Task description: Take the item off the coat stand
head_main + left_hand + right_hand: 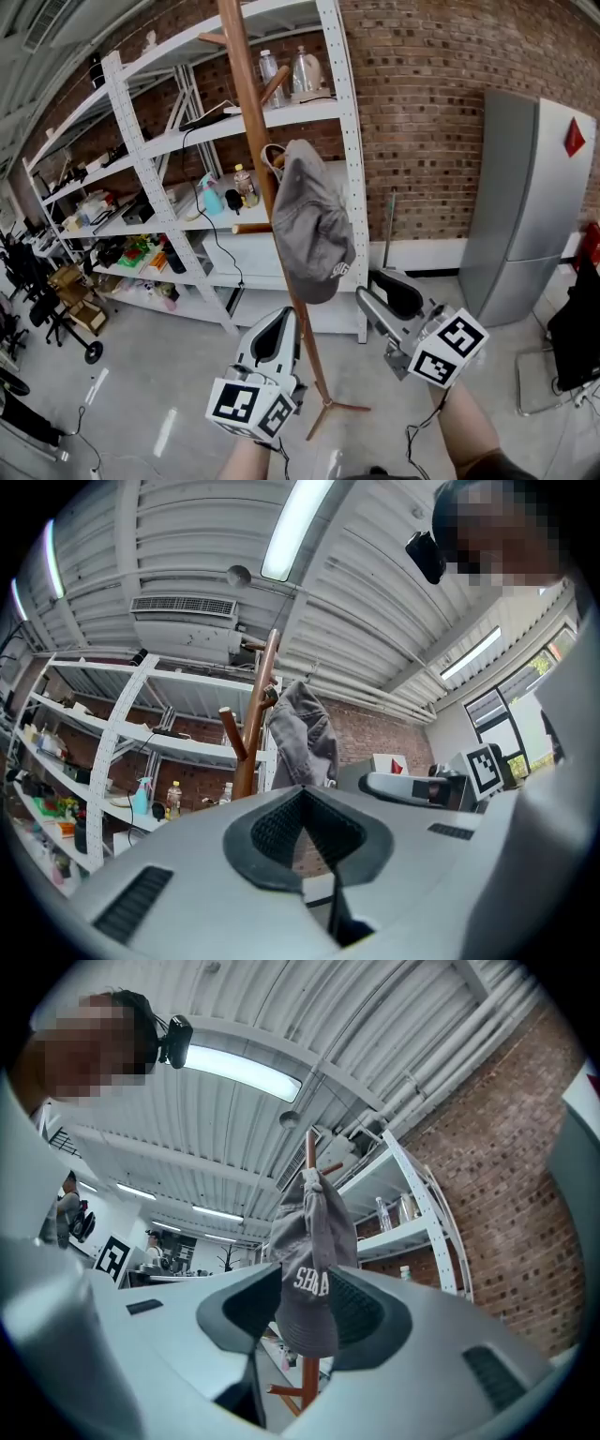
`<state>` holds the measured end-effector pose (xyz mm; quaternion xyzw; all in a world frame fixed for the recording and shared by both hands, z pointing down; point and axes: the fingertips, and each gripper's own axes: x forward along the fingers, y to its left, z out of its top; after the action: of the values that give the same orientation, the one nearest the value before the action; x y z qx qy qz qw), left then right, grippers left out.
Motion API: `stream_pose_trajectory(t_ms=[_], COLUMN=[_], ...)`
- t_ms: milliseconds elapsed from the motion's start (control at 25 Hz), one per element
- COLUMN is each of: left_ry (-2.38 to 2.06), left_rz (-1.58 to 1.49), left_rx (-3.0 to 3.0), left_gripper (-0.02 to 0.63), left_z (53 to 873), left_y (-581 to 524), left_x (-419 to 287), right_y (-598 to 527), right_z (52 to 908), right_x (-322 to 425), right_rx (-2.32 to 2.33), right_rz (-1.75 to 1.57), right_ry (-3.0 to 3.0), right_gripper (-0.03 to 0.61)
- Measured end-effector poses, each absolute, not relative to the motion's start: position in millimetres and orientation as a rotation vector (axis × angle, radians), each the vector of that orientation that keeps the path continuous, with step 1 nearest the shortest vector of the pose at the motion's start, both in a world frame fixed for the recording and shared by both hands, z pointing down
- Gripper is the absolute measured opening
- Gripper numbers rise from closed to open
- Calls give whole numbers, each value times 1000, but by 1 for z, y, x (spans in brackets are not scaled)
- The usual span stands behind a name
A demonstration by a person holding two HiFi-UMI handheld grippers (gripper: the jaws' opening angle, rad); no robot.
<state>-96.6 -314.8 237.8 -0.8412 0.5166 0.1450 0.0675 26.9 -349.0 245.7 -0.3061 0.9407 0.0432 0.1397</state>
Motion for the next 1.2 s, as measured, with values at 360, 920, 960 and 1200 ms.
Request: stream_pose_trajectory(t_ms=[360,920,960,1200], left_ry=[1546,1545,1544,1540], left_rz=[462,478,474,466], left_rx=[-2483,-2479,-2475,-2450], left_gripper=[8,8,8,8], left_z=[211,194,192,182], left_y=[-322,-335,-336,-340], left_x=[-93,-96,-96,-97], right_y=[-359,-383,-385,-397], right_z=[207,151,148,133], right_x=[13,-3,-4,-16], right_rx=[-867,-919,-920,-920], right_rz=[194,317,320,372], right_ry=[2703,2706,2705,2733], right_gripper=[180,181,181,181])
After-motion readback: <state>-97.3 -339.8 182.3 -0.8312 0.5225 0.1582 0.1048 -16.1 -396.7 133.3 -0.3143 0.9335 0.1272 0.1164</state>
